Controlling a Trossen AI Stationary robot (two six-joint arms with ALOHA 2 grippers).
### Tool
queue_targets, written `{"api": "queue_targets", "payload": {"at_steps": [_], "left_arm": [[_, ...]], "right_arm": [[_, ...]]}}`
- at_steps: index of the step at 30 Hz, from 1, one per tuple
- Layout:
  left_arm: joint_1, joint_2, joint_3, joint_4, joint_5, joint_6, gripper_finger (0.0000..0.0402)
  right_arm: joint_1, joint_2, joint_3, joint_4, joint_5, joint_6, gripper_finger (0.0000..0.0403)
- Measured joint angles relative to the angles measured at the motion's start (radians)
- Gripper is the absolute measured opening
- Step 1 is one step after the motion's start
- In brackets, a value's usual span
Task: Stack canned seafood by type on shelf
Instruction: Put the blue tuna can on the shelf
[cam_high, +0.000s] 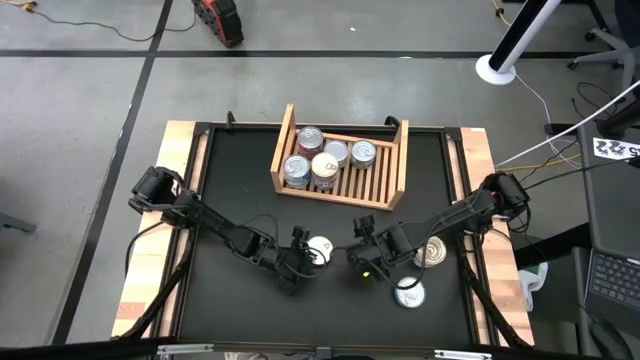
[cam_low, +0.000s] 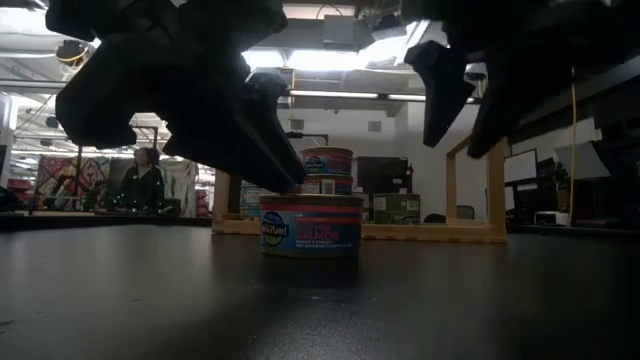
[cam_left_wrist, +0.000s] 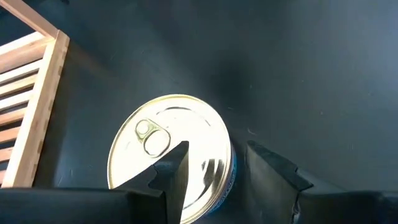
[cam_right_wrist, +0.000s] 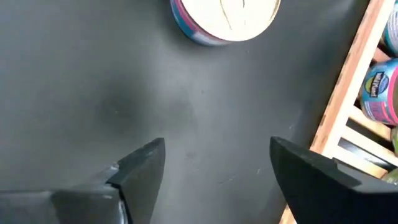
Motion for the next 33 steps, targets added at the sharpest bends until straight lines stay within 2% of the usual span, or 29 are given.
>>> {"api": "queue_targets", "payload": {"at_steps": [6,11,18,22,26,33], "left_arm": [[0.0,0.009,-0.001,-0.023,0.0,0.051,0.015],[0.0,0.036,-0.001,-0.016,-0.003,0.108,0.015],[-0.001,0.085,0.004,0.001,-0.116,0.204,0.0148],[0.011,0.094,0.003,0.001,-0.171,0.282,0.0122],[0.043,0.094,0.002,0.0,-0.172,0.32,0.0085],[0.1,0.094,0.002,0.02,-0.171,0.341,0.0031]], "right_arm": [[0.002,0.0,-0.096,0.091,0.114,-0.101,0.0287],[-0.001,0.0,-0.173,0.222,0.154,-0.143,0.0287],[-0.001,0.0,-0.234,0.33,0.161,-0.183,0.0287],[-0.001,0.0,-0.239,0.346,0.194,-0.184,0.0287],[-0.008,0.0,-0.239,0.366,0.239,-0.187,0.0287],[-0.065,0.007,-0.239,0.424,0.231,-0.209,0.0287]]}}
